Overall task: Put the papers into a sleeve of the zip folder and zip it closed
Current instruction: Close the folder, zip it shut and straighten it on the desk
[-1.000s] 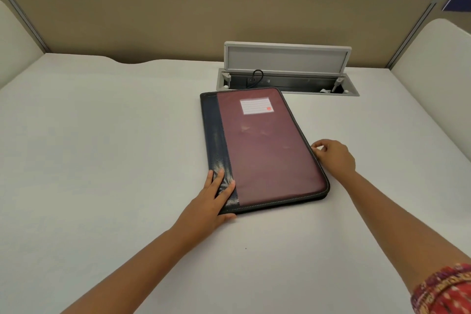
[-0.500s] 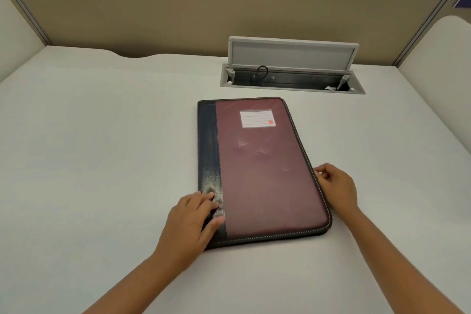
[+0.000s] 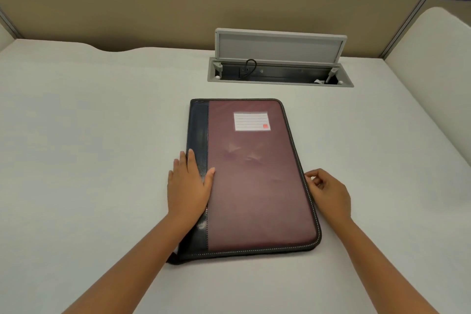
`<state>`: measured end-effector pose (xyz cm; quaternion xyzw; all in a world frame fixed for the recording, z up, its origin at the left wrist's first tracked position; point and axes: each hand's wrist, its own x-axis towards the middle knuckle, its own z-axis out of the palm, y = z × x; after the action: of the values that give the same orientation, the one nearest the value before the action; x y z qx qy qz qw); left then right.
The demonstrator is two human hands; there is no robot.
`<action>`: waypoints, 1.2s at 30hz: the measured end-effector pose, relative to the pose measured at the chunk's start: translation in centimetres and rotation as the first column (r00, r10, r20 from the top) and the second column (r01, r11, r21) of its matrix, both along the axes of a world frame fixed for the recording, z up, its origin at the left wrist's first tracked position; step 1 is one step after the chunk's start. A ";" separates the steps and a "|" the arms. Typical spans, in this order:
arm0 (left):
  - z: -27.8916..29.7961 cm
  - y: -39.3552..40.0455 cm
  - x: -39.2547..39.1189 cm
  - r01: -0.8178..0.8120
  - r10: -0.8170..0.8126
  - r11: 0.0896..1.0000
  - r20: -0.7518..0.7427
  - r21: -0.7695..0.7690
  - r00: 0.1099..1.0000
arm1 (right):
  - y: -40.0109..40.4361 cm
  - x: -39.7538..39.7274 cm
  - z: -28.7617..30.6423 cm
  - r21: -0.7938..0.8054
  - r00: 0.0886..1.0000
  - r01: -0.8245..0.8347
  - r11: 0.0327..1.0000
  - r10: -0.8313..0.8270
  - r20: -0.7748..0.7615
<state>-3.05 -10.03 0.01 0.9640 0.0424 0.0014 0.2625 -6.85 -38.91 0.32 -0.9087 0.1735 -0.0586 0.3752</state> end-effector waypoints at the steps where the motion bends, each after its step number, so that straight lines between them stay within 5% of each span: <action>1: -0.1 0.1 0.0 0.014 -0.014 1.000 -0.001 0.024 1.000 | -0.2 0.6 0.2 0.001 1.000 0.010 1.000 -0.010 -0.017; 25: -0.6 0.6 0.1 0.031 -0.028 0.997 -0.038 0.071 0.999 | -1.3 23.2 1.4 -0.309 0.976 -0.215 0.927 0.210 -0.048; 30: -0.7 0.7 0.2 0.041 -0.037 0.994 -0.041 0.102 0.998 | -2.5 26.6 2.3 -0.647 0.846 -0.485 0.589 0.503 -0.176; 36: -0.6 0.7 0.4 0.053 -0.046 0.992 -0.062 0.112 0.997 | -0.8 30.3 4.5 -0.775 0.586 -0.622 0.111 0.722 -0.367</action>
<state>-2.70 -9.32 -0.58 0.9777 0.0263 -0.0315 0.2060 23.42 -39.66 4.86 -0.9350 -0.3296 -0.0053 -0.1310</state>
